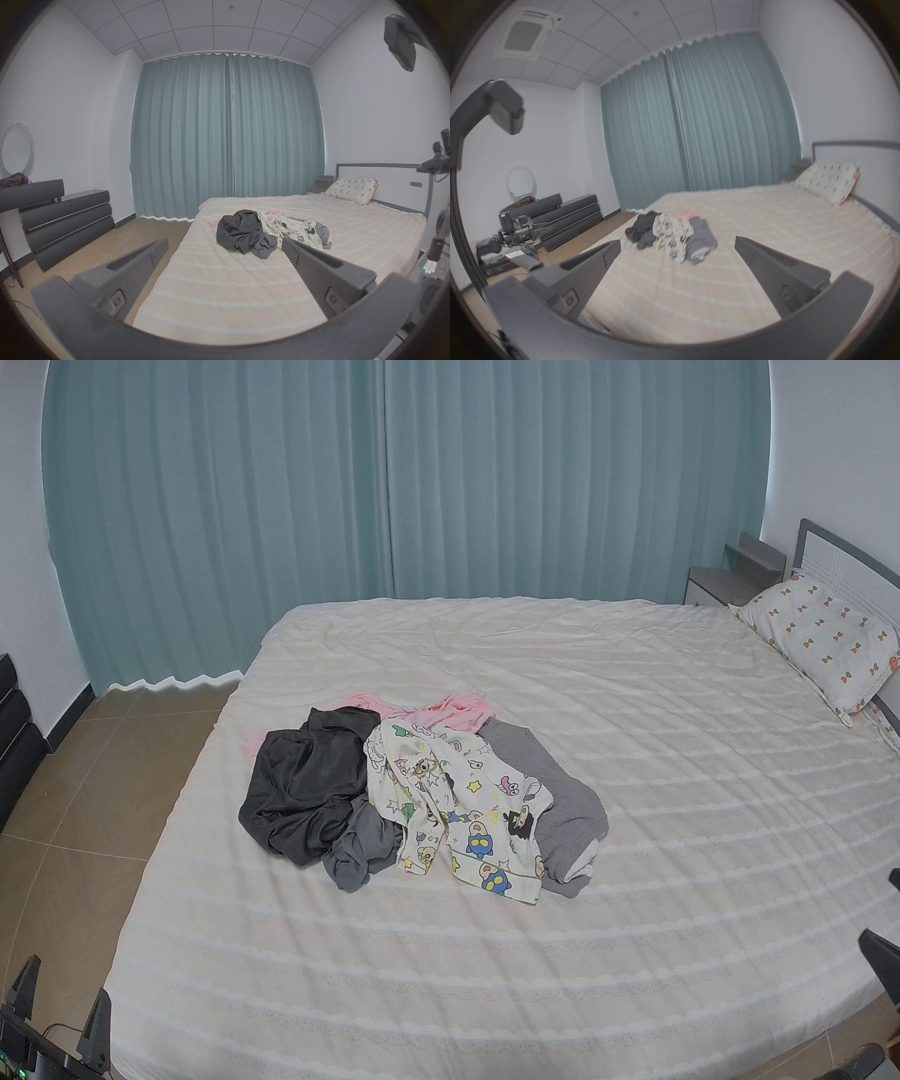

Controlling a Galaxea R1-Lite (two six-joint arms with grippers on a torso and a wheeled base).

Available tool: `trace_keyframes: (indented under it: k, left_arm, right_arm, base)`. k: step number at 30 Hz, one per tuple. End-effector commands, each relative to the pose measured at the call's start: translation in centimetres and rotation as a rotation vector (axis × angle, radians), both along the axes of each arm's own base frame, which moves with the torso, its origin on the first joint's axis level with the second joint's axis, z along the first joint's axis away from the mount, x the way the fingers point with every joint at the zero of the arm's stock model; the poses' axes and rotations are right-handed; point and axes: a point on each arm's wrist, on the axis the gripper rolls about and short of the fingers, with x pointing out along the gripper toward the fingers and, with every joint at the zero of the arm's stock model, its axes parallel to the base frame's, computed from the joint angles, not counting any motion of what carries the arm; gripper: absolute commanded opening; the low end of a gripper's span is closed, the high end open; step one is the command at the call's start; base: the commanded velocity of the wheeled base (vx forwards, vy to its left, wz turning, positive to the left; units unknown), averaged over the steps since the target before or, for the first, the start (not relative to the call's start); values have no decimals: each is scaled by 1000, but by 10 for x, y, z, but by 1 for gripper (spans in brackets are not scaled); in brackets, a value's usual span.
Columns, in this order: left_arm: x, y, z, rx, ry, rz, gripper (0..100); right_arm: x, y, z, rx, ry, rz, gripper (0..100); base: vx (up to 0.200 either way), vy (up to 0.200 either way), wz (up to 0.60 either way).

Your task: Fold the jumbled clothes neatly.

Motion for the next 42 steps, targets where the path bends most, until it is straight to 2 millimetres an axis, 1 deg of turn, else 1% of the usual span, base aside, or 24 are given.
trace_keyframes:
  k: [1, 2, 3, 4, 5, 6, 7, 9, 11, 12, 14, 15, 16, 17, 22, 26, 29, 31, 37, 38, 39, 42]
  left_arm:
    - [0, 0, -5, 0, 0, 1, 100]
    - [0, 0, -5, 0, 0, 1, 100]
    - [0, 0, -5, 0, 0, 1, 100]
    - [0, 0, -5, 0, 0, 1, 100]
    - [0, 0, -5, 2, 0, 1, 100]
    - [0, 0, -5, 5, 0, 1, 100]
    - [0, 0, -5, 5, 0, 1, 100]
    - [0, 0, -5, 2, 0, 1, 100]
    - [0, 0, -5, -1, 0, 1, 100]
    - [0, 0, -5, 0, 0, -1, 100]
    - [0, 0, -5, 2, 0, -1, 100]
    - [0, 0, -5, 2, 0, -1, 100]
    - [0, 0, -5, -1, 0, -1, 100]
    - [0, 0, -5, -3, 0, -1, 100]
    - [0, 0, -5, -15, -1, -1, 100]
    - [0, 0, -5, -15, -1, -1, 100]
    - [0, 0, -5, -15, -1, -1, 100]
    - [0, 0, -5, -17, -1, -1, 100]
    - [0, 0, -5, -17, -1, -1, 100]
    - [0, 0, -5, -17, -1, -1, 100]
    - [0, 0, -5, -17, -1, -1, 100]
    - [0, 0, -5, -17, -1, -1, 100]
  right_arm:
    - [112, 34, -44, 24, 650, 282, 100]
    - [120, 40, -49, 24, 677, 296, 100]
    - [138, 52, -58, 30, 716, 316, 100]
    - [138, 52, -58, 30, 716, 316, 100]
    - [161, 68, -71, 36, 745, 323, 100]
    - [171, 77, -78, 34, 749, 312, 100]
    - [180, 84, -84, 31, 752, 294, 100]
    - [204, 111, -104, 31, 765, 218, 100]
    - [223, 130, -116, 61, 764, 160, 100]
    - [236, 143, -125, 88, 774, 123, 100]
    - [253, 159, -136, 110, 786, 95, 100]
    - [254, 161, -138, 109, 789, 94, 100]
    - [268, 171, -148, 113, 796, 77, 100]
    - [276, 176, -156, 109, 794, 63, 100]
    - [311, 194, -184, 96, 762, -2, 100]
    - [327, 204, -204, 79, 749, -40, 100]
    - [336, 209, -212, 78, 736, -53, 100]
    - [344, 212, -222, 80, 728, -65, 100]
    - [367, 217, -229, 91, 678, -107, 100]
    - [367, 217, -229, 91, 678, -107, 100]
    - [371, 216, -234, 79, 689, -130, 100]
    - [371, 216, -238, 61, 709, -145, 100]
  base:
    - [0, 0, 0]
    - [0, 0, 0]
    - [0, 0, 0]
    - [0, 0, 0]
    - [0, 0, 0]
    - [0, 0, 0]
    - [0, 0, 0]
    - [0, 0, 0]
    - [0, 0, 0]
    - [0, 0, 0]
    - [0, 0, 0]
    - [0, 0, 0]
    - [0, 0, 0]
    - [0, 0, 0]
    - [0, 0, 0]
    - [0, 0, 0]
    - [0, 0, 0]
    - [0, 0, 0]
    - [0, 0, 0]
    - [0, 0, 0]
    - [0, 0, 0]
    - [0, 0, 0]
